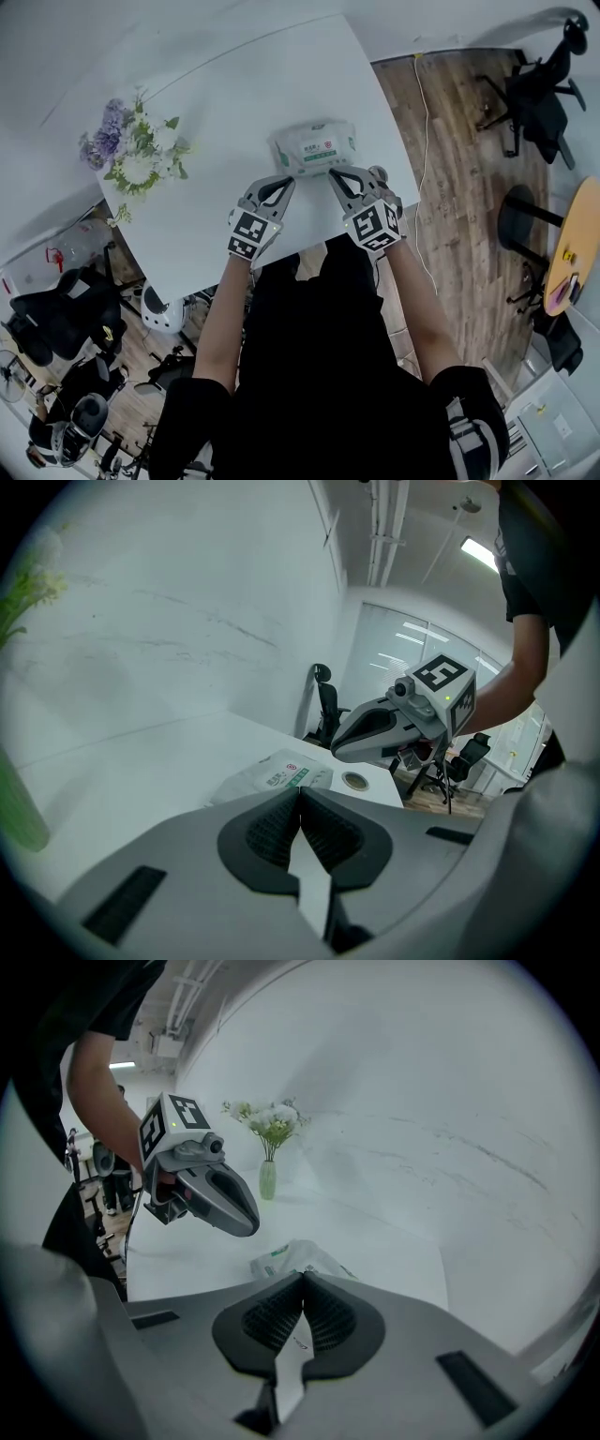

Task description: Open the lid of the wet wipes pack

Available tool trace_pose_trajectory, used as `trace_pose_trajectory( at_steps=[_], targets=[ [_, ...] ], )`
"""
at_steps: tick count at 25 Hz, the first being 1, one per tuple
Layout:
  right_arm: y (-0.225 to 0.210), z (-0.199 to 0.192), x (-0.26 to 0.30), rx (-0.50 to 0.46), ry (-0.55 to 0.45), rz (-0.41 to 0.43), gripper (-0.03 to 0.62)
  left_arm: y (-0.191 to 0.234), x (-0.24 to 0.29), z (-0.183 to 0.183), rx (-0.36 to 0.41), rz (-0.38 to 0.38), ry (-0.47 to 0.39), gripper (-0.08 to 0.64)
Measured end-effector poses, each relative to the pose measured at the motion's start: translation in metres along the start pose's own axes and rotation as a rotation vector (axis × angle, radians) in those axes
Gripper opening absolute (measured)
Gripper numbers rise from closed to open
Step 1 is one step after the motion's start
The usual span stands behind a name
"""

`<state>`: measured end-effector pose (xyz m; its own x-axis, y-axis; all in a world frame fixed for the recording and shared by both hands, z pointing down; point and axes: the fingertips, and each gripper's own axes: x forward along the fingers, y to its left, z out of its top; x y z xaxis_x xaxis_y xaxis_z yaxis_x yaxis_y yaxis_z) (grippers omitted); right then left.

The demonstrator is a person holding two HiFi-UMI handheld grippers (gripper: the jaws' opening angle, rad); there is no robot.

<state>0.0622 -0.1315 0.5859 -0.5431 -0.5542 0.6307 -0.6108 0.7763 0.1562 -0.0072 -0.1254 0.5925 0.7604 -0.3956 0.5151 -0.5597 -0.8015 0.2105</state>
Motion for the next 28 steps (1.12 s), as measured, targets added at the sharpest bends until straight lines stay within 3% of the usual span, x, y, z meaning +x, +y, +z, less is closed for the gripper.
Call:
trace_pose_trajectory(
  at_steps=[17, 28],
  targets=[
    [0.002, -0.024, 0.032, -0.136, 0.058, -0.009, 0.018, 0.013, 0.028, -0.024, -0.047, 0.020, 0.000, 0.023],
    [-0.006, -0.031, 0.043, -0.190, 0.062, -0.052, 0.064, 0.022, 0.043, -0.025, -0.070, 0.033, -0.014, 0.023]
  ],
)
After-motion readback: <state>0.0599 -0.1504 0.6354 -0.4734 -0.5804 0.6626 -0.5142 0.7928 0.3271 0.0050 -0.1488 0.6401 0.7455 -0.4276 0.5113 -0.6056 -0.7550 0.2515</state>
